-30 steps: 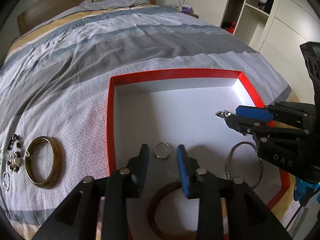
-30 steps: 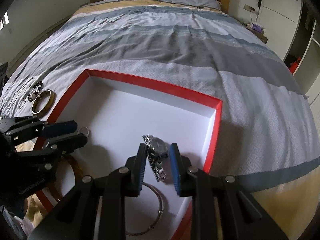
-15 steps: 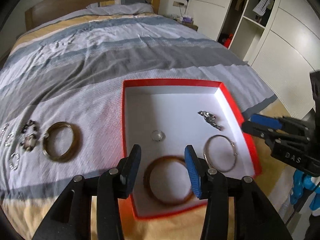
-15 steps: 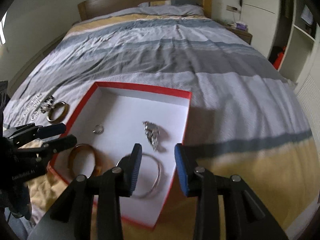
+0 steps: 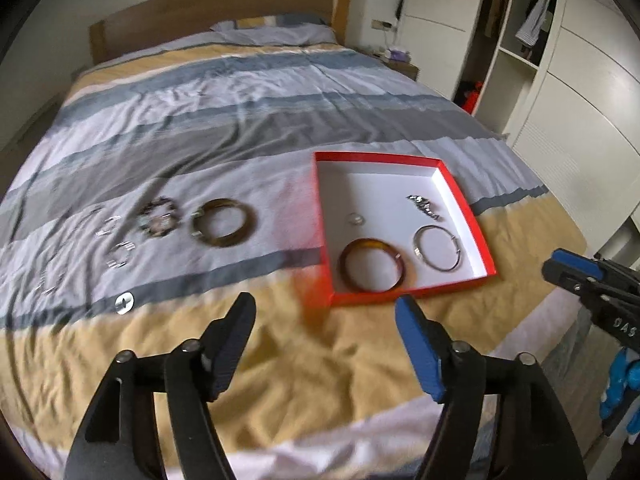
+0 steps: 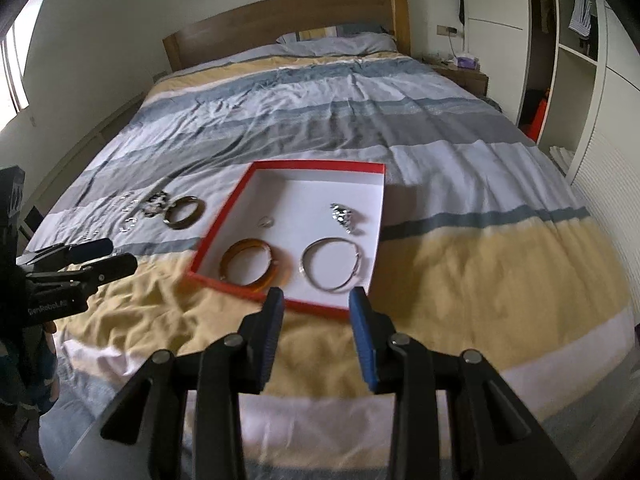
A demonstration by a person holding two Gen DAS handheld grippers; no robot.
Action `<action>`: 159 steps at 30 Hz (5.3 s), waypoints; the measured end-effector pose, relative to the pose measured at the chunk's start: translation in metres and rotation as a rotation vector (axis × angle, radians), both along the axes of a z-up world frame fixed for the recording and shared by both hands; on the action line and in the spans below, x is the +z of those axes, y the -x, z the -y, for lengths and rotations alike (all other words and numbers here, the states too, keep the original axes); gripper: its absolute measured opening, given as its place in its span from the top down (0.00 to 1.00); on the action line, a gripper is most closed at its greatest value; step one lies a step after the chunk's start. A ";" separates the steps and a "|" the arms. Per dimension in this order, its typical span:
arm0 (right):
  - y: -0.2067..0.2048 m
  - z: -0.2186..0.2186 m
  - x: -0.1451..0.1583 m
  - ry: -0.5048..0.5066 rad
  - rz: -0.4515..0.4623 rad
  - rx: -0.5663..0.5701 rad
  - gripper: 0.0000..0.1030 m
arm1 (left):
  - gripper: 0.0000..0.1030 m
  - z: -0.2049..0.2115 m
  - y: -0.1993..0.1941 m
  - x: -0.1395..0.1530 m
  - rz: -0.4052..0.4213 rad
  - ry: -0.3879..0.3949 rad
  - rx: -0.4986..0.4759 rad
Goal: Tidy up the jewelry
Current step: 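Withdraw both tools from the box back over the jewelry, then grasp the twisted silver bangle with the left tool while the right tool grasps the beaded bracelet, then carry the twisted bangle and beaded bracelet toward the red box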
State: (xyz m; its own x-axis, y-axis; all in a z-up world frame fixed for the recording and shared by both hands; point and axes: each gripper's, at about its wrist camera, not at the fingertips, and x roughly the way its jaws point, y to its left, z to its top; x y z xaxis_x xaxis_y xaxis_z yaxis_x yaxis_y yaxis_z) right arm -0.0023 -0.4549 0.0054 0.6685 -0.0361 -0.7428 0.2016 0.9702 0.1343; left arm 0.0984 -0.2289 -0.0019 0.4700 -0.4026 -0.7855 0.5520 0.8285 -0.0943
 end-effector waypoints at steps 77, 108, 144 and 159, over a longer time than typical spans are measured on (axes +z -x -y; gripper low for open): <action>-0.059 -0.184 -0.012 -0.025 -0.028 0.307 0.68 | 0.24 -0.295 -0.013 -0.039 -0.011 0.018 0.419; -0.344 -0.239 -0.092 -0.032 -0.124 0.435 0.68 | 0.71 -0.182 -0.227 -0.123 -0.215 0.072 0.280; -0.239 -0.257 0.008 -0.036 0.057 0.458 0.91 | 0.96 -0.212 -0.132 -0.022 -0.011 0.084 0.313; -0.101 -0.162 0.069 0.053 0.151 0.306 0.91 | 0.96 -0.135 -0.045 0.048 0.084 0.108 0.154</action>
State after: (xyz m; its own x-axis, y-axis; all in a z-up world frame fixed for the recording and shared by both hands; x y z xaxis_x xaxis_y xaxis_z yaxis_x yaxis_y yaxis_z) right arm 0.0988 -0.2926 0.0739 0.7566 0.1473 -0.6371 -0.1184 0.9891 0.0880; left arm 0.1435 -0.0936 0.0464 0.5946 -0.4007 -0.6970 0.4292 0.8913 -0.1463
